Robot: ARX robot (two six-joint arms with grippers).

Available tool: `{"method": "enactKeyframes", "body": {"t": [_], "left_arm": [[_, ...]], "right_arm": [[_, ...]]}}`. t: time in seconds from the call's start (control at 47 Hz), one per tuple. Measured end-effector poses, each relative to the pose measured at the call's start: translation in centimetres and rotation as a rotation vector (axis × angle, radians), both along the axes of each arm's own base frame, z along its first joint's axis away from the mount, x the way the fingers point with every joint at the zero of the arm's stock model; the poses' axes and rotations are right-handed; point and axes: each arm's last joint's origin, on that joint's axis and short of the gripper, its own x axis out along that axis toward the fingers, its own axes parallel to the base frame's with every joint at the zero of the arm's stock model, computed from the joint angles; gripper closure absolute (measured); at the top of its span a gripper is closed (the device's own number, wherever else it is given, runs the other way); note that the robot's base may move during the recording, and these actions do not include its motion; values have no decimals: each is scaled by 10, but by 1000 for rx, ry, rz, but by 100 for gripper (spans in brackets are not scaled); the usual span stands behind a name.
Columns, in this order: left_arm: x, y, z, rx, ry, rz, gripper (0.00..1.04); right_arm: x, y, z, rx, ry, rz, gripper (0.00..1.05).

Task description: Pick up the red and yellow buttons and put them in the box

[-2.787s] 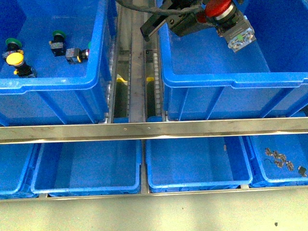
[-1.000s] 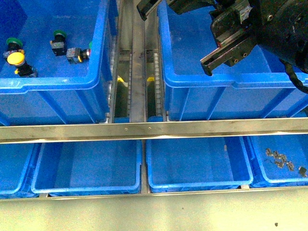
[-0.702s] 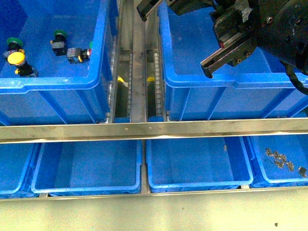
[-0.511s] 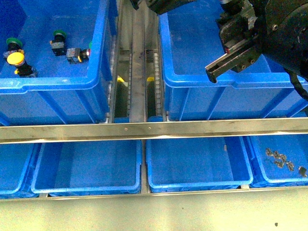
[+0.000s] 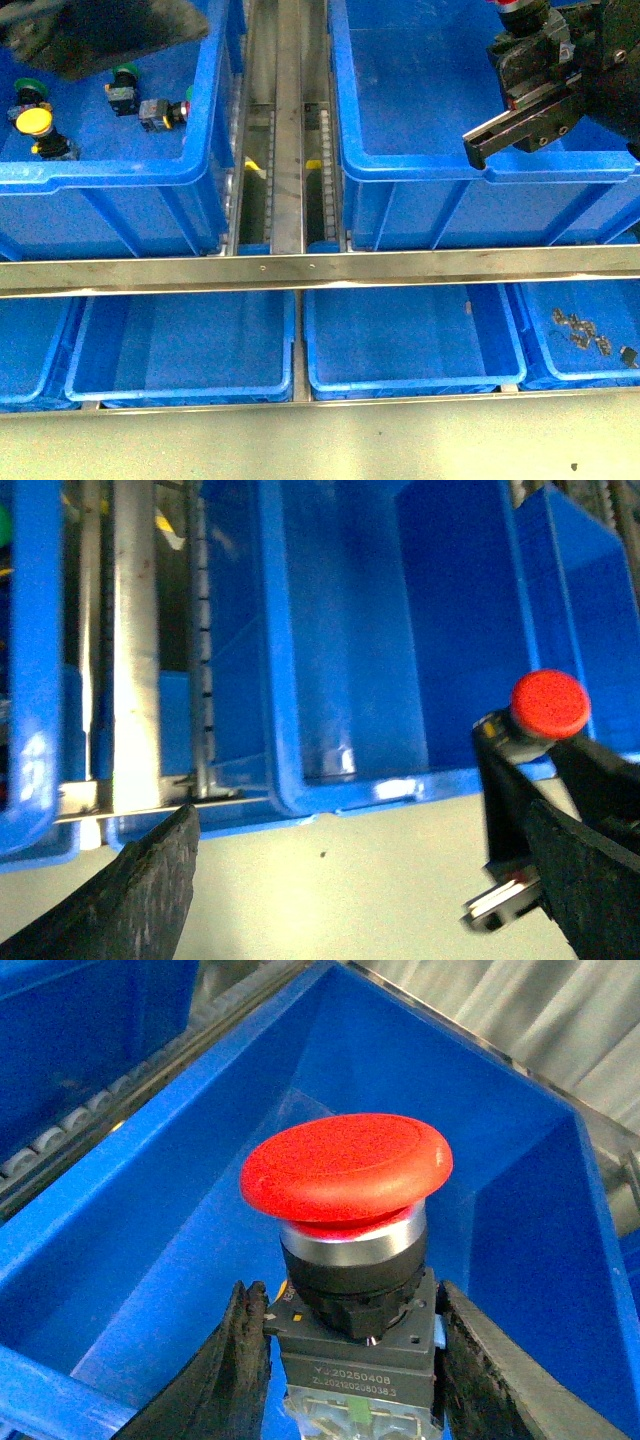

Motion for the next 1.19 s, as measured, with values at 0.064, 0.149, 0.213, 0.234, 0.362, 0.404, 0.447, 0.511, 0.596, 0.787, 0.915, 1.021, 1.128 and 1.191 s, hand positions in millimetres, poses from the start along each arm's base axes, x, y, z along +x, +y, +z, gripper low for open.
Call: {"method": "enactKeyframes", "body": {"t": [0.064,0.149,0.213,0.234,0.362,0.404,0.447,0.511,0.596,0.787,0.915,1.021,1.128,1.191], "left_arm": [[-12,19,-7,48,-18,29,8],[-28,48,-11,102,-55,94,8],[-42,68,-13,146,-90,149,8],[-45,73,-13,152,-97,160,8],[-65,100,-25,222,-116,230,8],[-67,109,-31,235,-101,265,8],[-70,118,-36,247,-88,300,8],[-75,124,-39,254,-89,316,8],[-78,129,-41,246,-95,326,8],[-83,136,-57,358,-302,439,22],[-101,136,-61,442,-524,459,41],[-116,136,-60,480,-585,452,64],[-124,139,-66,496,-575,437,82],[-128,143,-69,488,-597,423,91]], "right_arm": [[0,-2,2,1,11,-1,65],[0,-6,4,0,24,-7,65],[0,-8,7,-1,36,-15,65],[0,-8,8,0,38,-17,65],[1,-9,14,10,46,-24,66],[0,-9,15,13,51,-29,66],[0,-9,16,15,57,-32,66],[-1,-10,16,17,71,-42,66],[-2,-8,16,20,83,-38,66],[-4,-6,15,26,108,-37,66],[-5,-5,14,30,125,-45,66],[-4,0,17,41,119,-29,66],[-1,1,20,51,109,-32,66],[0,1,21,58,105,-37,66]]}}
